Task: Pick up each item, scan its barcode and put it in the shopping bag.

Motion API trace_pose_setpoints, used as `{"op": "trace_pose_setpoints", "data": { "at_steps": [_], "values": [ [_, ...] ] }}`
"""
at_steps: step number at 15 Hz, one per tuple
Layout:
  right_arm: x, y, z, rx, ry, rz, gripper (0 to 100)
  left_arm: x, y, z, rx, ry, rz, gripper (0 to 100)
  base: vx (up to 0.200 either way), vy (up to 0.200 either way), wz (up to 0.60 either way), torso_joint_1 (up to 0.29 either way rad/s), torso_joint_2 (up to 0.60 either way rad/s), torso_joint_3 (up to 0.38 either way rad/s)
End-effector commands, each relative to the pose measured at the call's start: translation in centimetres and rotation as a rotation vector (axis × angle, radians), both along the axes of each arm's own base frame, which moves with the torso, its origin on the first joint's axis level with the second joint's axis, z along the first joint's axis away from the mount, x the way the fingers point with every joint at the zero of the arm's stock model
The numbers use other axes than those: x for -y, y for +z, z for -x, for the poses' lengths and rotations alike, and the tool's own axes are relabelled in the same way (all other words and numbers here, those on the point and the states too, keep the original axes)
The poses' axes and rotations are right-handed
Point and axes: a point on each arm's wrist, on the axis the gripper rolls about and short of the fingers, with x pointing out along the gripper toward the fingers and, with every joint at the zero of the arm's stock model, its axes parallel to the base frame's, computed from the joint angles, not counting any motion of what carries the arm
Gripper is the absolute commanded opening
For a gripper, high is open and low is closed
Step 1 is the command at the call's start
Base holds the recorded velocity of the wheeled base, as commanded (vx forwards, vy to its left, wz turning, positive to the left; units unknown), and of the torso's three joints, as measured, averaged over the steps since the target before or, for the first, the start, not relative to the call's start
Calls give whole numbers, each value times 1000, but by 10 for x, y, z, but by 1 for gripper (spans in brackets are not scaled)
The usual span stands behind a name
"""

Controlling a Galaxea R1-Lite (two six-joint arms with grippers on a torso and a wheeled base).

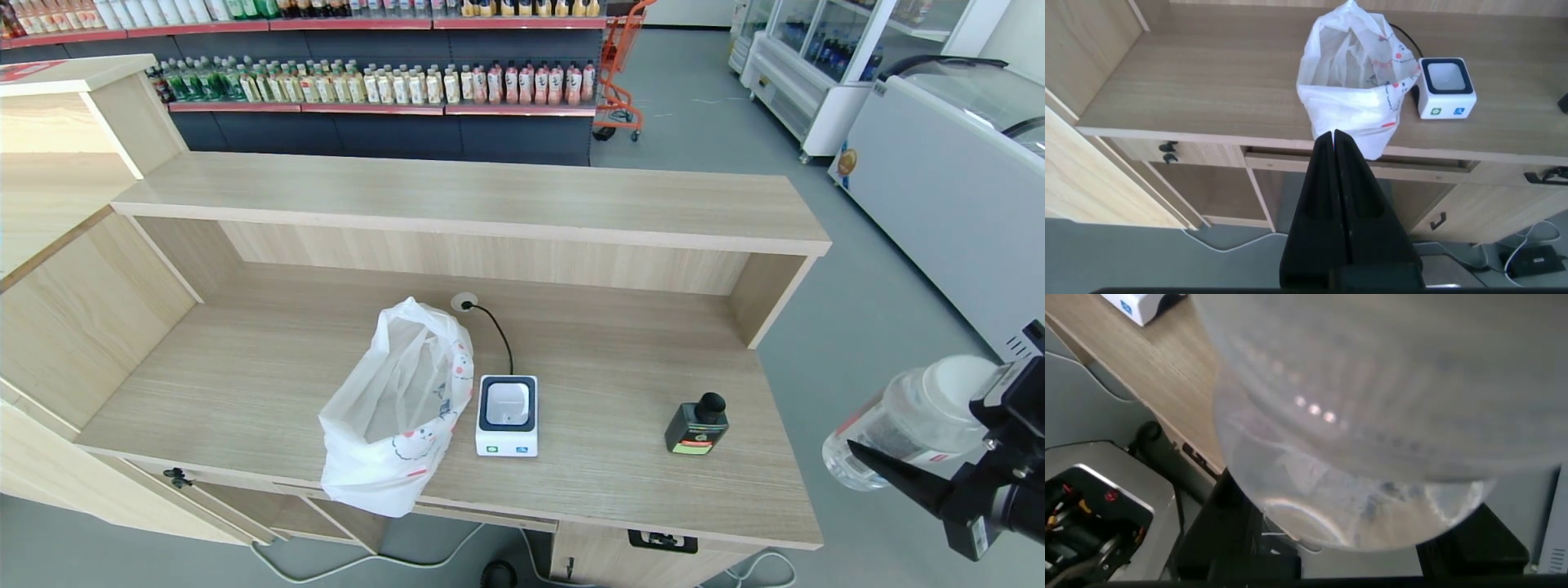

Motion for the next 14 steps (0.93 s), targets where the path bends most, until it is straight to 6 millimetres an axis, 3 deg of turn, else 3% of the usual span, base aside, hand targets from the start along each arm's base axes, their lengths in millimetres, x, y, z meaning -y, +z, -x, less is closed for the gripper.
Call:
{"op": "trace_pose_setpoints", "data": {
  "at_steps": [1, 5, 14],
  "values": [
    [0, -1, -2, -6, -1, 5, 0, 0, 0, 0, 0, 0, 0, 0, 0, 0, 0, 0, 0, 0],
    [0, -2, -2, -5, -5, 39, 0, 0, 0, 0, 0, 0, 0, 0, 0, 0, 0, 0, 0, 0],
    [-1, -1, -8, -13, -10, 40, 0, 0, 0, 0, 0, -2, -2, 0, 0, 200, 0, 1, 2, 4]
  ]
}}
